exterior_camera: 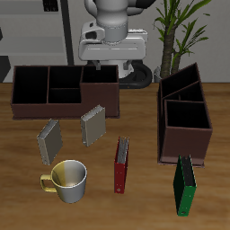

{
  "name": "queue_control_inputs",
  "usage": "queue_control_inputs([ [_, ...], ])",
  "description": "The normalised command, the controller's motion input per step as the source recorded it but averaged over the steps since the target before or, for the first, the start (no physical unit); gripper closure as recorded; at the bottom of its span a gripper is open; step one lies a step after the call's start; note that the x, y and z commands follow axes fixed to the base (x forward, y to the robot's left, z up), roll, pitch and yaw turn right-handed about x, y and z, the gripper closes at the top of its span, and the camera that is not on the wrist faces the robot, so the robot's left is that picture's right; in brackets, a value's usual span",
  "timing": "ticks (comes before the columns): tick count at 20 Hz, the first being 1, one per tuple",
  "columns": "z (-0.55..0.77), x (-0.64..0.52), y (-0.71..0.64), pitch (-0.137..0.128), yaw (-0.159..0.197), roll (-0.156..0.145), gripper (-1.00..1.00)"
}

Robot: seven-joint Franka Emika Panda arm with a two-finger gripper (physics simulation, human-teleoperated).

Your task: Place the right yellow book into the back desk caddy's back compartment and place the green book into the left desk caddy's back compartment and place the left yellow book into the left desk caddy's left compartment

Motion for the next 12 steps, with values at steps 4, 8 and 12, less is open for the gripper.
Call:
queue_control_inputs([
  [4, 0.05, -0.06, -0.04, -0.004, -0.001, -0.001, -1.00],
  [8, -0.03, 0.03, -0.19, 0.021, 0.020, 0.001, -1.00],
  [12, 0.05, 0.10, -0.35, -0.015, 0.014, -0.028, -1.00],
])
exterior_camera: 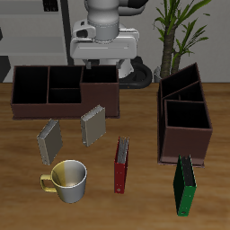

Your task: Place the right yellow book into the back desk caddy's back compartment and place the green book into the left desk caddy's back compartment and place the left yellow book into the left desk caddy's left compartment

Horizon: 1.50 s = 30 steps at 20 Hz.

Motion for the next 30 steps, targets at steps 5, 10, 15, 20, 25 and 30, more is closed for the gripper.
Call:
queue_control_inputs([
  [5, 0.11, 0.30, -0.48, -0.007, 0.005, 0.016, -1.00],
  [10, 0.05, 0.32, -0.35, -0.017, 0.084, 0.018, -1.00],
  [15, -0.03, 0.41, -0.44, 0.014, 0.051, 0.026, -1.00],
  [20, -0.10, 0.28, -0.33, -0.024, -0.012, -0.028, -1.00],
  [25, -0.30, 0.20, -0.25, -0.029, -0.026, -0.003, -1.00],
  [30, -0.39, 0.09, -0.13, -0.018, -0.019, -0.004, -1.00],
])
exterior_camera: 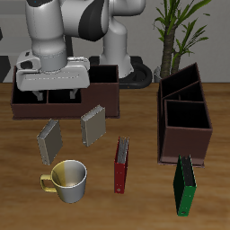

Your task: Place the right yellow book into the back desk caddy's back compartment and place the green book into the left desk caddy's back compartment and place the left yellow book into the left desk caddy's left compartment

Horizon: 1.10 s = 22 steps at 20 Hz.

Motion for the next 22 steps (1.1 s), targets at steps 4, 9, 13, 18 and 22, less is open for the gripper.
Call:
queue_control_inputs([
  [4, -0.37, 0.03, -0.24, -0.038, -0.059, -0.012, -1.00],
  [9, -0.21, 0.02, -0.22, -0.012, -0.024, -0.056, -1.00],
  [13, -0.43, 0.06, -0.12, -0.008, -0.002, -0.026, -1.00],
  [18, -0.21, -0.01, 0.02, -0.044, -0.044, -0.027, -1.00],
  [22, -0.26, 0.06, 0.06, 0.025, 0.007, -0.005, -1.00],
])
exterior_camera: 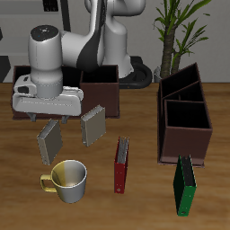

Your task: Place the right yellow book into the back desk caddy's back compartment and place the green book into the left desk caddy's back compartment and place the left yellow book into the left desk caddy's left compartment

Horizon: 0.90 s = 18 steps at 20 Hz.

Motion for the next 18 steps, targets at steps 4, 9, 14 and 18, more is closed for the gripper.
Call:
queue_control_inputs([
  [4, -0.17, 0.09, 0.02, 0.042, -0.047, 0.011, -1.00],
  [9, -0.17, 0.05, -0.10, 0.009, -0.015, 0.001, -1.00],
  [14, -0.26, 0.01, -0.03, 0.018, -0.021, 0.002, -1.00],
  [18, -0.25, 0.00, -0.03, 0.031, -0.011, -0.014, -1.00],
])
